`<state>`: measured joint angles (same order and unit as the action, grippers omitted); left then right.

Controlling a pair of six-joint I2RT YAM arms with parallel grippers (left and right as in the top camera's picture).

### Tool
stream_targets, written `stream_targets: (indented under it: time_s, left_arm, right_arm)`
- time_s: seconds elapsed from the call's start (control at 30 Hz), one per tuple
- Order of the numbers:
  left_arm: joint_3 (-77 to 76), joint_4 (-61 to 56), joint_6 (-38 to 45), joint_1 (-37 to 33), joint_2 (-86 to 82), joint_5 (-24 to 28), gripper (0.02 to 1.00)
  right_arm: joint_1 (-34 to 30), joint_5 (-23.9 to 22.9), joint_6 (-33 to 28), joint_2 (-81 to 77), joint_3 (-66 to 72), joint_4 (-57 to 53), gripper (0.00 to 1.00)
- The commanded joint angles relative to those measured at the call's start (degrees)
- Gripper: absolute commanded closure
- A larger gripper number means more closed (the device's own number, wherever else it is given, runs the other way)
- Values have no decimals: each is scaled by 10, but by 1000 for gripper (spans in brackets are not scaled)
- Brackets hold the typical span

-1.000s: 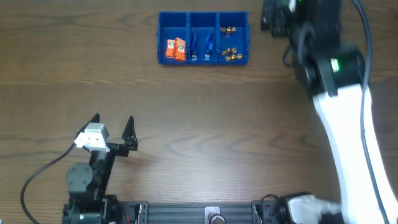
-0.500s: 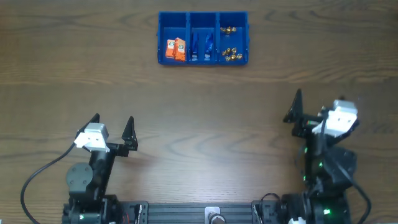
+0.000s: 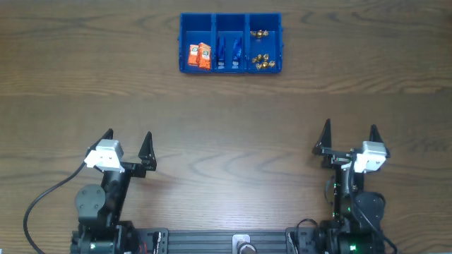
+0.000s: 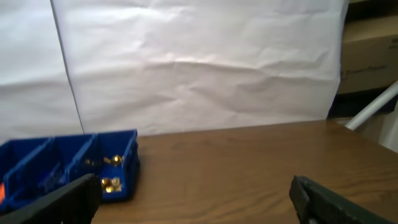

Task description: Sort Candies Into Trays

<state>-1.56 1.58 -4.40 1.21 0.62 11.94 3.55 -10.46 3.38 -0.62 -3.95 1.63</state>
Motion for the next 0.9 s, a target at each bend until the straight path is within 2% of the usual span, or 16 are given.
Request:
stream_targets:
  time_s: [0.03,0.37,0.9]
  left_arm:
    - [13,16,6,-3,-2,12,20]
    - [13,16,6,-3,-2,12,20]
    - [13,16,6,-3,-2,12,20]
  right_arm:
    - [2,11,-20,5,35,24,3]
    - [6,16,-20,5,35,-57,3]
    - [6,16,-20,4,35,-54,3]
